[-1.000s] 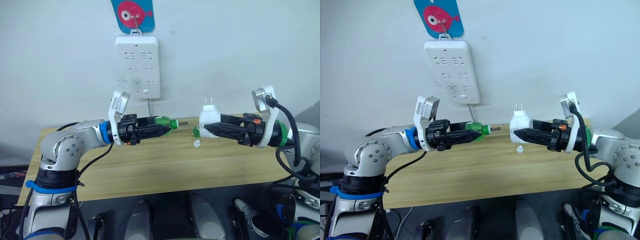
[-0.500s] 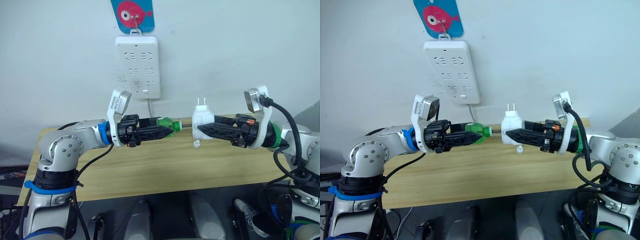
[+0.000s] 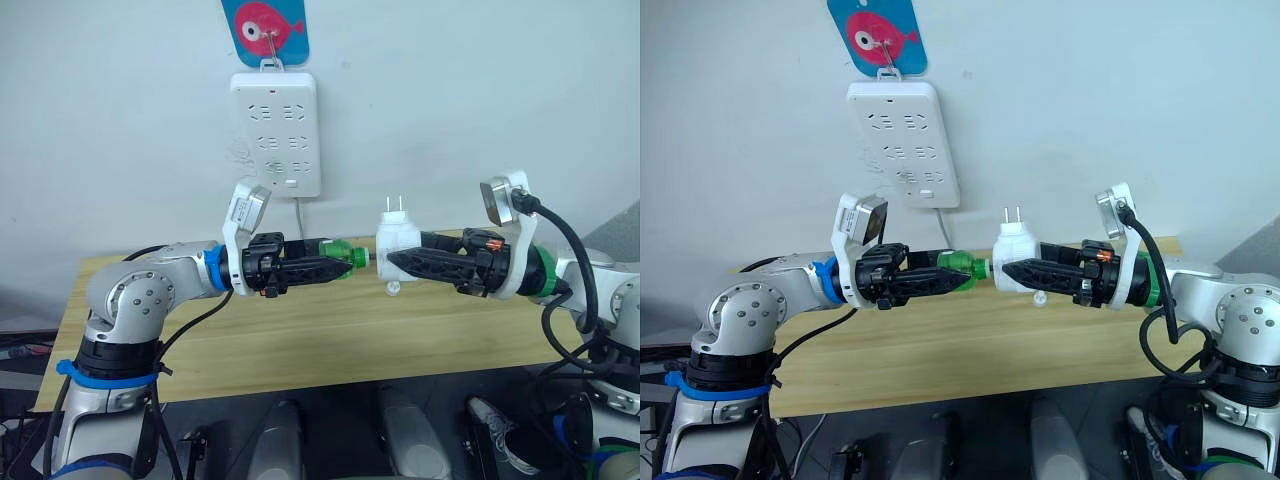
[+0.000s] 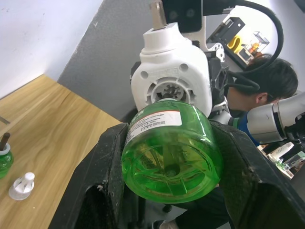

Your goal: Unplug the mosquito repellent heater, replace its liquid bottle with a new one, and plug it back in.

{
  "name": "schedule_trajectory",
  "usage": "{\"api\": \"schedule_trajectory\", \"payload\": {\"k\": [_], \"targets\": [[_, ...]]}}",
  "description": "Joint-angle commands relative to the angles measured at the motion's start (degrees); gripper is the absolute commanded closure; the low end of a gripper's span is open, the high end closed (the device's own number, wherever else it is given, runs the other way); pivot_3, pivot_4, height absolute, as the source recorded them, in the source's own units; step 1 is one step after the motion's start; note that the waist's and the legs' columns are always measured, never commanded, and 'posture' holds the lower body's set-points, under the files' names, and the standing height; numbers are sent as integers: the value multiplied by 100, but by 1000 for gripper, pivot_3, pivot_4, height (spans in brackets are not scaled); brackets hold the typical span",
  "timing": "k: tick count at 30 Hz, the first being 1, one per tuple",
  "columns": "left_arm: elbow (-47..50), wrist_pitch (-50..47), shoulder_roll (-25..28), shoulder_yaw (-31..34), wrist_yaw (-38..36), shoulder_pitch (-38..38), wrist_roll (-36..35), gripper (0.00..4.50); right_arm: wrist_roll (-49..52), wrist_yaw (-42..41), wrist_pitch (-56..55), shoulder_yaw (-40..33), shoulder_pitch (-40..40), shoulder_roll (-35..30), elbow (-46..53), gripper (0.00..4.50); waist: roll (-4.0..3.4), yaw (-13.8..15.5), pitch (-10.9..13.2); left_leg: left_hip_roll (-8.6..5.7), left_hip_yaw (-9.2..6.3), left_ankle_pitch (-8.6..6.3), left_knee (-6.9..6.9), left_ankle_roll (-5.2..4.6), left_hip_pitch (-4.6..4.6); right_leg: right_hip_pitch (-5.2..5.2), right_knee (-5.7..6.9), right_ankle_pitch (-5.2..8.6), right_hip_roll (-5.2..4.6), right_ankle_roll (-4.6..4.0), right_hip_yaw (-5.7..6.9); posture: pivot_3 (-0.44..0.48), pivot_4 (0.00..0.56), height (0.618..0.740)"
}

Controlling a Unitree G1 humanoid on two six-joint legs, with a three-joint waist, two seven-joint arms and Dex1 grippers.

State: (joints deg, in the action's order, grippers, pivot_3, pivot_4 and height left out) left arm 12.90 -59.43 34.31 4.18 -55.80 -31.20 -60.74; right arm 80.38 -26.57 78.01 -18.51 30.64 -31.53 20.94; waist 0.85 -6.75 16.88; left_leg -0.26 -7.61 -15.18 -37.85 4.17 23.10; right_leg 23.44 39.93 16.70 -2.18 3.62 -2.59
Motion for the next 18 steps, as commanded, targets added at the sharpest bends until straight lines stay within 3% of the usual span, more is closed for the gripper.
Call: {"api": "schedule_trajectory", "payload": {"k": [1,18], "targets": [[86,62,-90,85,13,-103,-115,2201,304,26,-223,54,-35,-167,90,1470,0,1,0,0,1,0,-1,0,0,0,0,0,0,0,0,-188,199,734],[139,-27,-137,-33,-183,-178,-147,2201,1076,368,-828,544,-260,-584,205,1470,1,0,-3,0,0,0,-3,0,1,0,1,0,0,0,0,-192,198,734]]}}
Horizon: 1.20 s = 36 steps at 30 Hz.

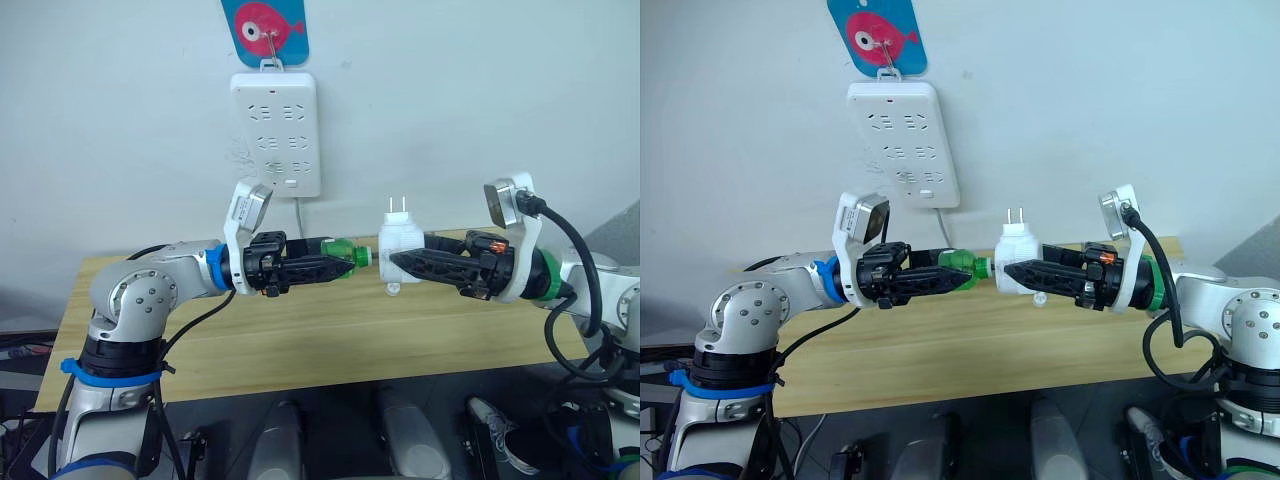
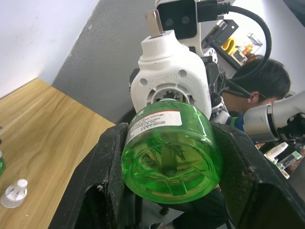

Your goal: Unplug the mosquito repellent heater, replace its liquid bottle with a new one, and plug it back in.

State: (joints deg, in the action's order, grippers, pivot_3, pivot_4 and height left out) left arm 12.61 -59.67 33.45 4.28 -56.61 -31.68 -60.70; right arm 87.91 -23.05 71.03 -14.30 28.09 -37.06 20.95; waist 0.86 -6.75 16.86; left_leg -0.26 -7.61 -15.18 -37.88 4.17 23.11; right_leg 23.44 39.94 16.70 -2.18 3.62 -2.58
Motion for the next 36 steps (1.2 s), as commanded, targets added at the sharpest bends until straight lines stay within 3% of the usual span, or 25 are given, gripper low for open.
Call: {"api": "schedule_trajectory", "payload": {"k": [1,14,36], "targets": [[171,6,-56,-38,-81,-127,-134,2201,348,22,-155,138,-17,-55,197,1470,0,0,0,0,0,0,0,0,0,0,0,0,0,0,0,-192,198,734],[159,103,-16,-79,-117,-41,49,2201,644,94,-434,266,-30,-303,60,1470,0,1,-1,0,0,0,-2,0,0,0,1,0,0,0,0,-189,201,734],[238,-112,-97,72,14,-158,-306,2201,538,6,-555,342,-127,-454,-43,1470,0,7,-1,0,0,0,-4,0,0,0,2,0,0,0,0,-182,200,734]]}}
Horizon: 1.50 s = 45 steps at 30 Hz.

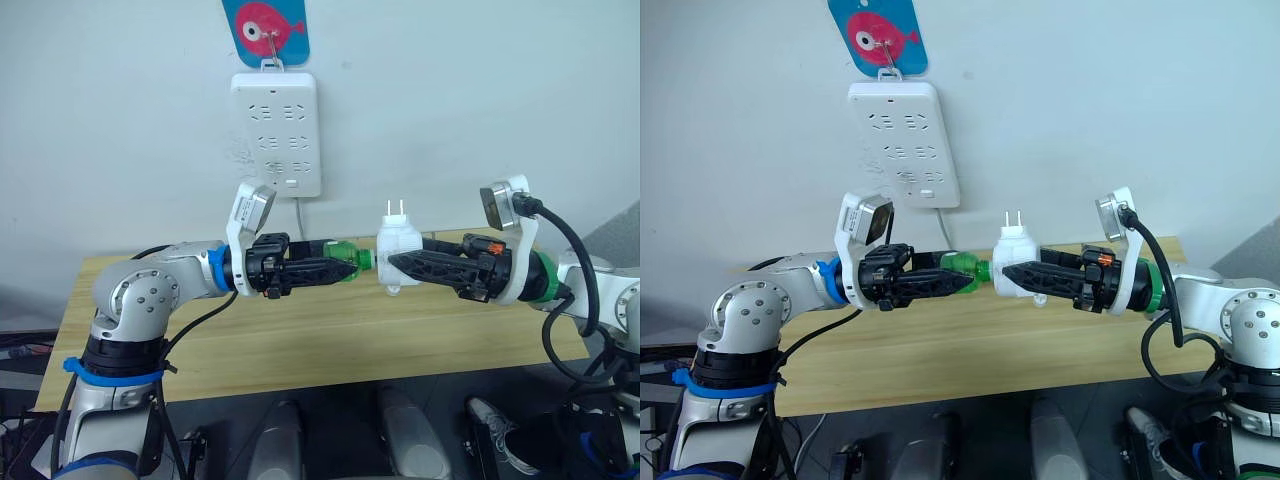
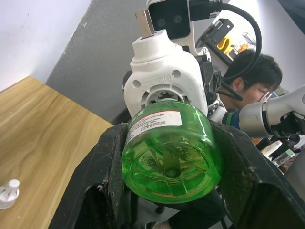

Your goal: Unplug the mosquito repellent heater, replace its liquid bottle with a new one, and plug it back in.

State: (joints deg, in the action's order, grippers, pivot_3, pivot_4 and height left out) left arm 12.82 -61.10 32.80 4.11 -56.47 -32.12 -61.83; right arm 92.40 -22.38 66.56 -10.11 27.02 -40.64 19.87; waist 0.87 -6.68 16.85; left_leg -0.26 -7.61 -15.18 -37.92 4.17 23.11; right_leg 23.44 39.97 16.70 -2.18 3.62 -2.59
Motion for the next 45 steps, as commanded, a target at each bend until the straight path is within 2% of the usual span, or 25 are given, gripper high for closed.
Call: {"api": "schedule_trajectory", "payload": {"k": [1,11,22,37,41,45], "targets": [[222,76,-24,58,-10,-110,-123,2201,87,-63,-115,-72,-18,-98,66,1470,0,1,0,0,0,0,0,0,0,0,0,0,0,0,0,-183,200,734],[209,535,-101,-241,-88,-17,403,2201,367,71,-201,-8,68,-102,122,1470,0,3,-1,0,0,0,-1,0,0,0,1,0,0,0,0,-185,199,734],[281,715,-257,-544,-326,-16,518,2201,413,189,-203,199,192,-122,196,1470,0,2,-2,0,0,0,-2,0,0,0,2,0,0,0,-1,-195,203,734],[191,1096,-711,-792,-454,43,1025,2201,933,584,-24,541,450,-455,80,1470,1,-8,-6,0,2,0,-5,0,0,0,3,0,0,0,-1,-208,198,734],[27,938,-892,-601,-347,14,846,2201,1295,402,90,562,471,-661,83,1470,2,-8,-8,-1,2,0,-5,0,2,0,2,0,0,0,-1,-212,195,734],[-55,468,-879,-469,-391,-82,455,2201,835,66,74,568,544,-673,306,1470,1,-25,-12,1,0,0,-6,0,2,0,3,-1,2,0,1,-215,194,734]]}}
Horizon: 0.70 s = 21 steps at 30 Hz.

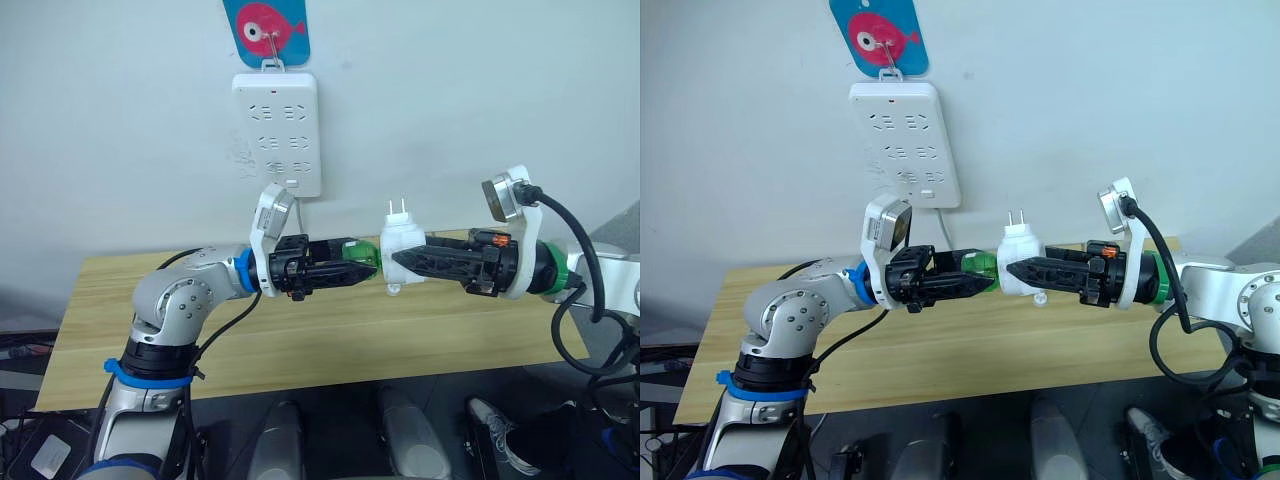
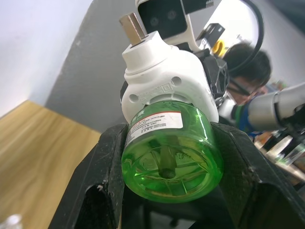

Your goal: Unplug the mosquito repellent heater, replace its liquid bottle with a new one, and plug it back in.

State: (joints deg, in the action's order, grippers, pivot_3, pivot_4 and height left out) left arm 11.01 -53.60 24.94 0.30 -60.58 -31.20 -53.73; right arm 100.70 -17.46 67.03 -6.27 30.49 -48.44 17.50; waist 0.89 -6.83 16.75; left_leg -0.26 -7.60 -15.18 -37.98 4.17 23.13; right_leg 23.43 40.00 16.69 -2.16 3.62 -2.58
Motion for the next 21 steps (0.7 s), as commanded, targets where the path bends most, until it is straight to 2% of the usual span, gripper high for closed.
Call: {"api": "schedule_trajectory", "payload": {"k": [1,6,14,21], "targets": [[106,-361,-80,-63,12,-196,-406,2201,-154,-510,1,193,225,118,598,1470,-2,-20,-2,0,0,0,0,0,0,0,1,0,0,0,0,-215,194,734],[-4,-566,-19,-14,-36,-270,-456,2201,-631,-847,-135,196,348,228,742,1470,0,-86,-13,0,-1,0,0,0,-1,0,1,0,0,0,0,-218,191,734],[227,-403,-13,-279,-208,-202,-284,2201,-1028,-1060,-101,285,353,259,916,1470,-1,-109,-17,0,-1,0,1,1,-1,0,0,0,-1,0,0,-221,190,734],[235,-220,-76,-327,-258,-199,-103,2201,-196,-521,98,348,441,135,526,1470,-1,-109,-17,0,0,0,1,1,0,0,0,0,-2,0,-1,-221,193,734]]}}
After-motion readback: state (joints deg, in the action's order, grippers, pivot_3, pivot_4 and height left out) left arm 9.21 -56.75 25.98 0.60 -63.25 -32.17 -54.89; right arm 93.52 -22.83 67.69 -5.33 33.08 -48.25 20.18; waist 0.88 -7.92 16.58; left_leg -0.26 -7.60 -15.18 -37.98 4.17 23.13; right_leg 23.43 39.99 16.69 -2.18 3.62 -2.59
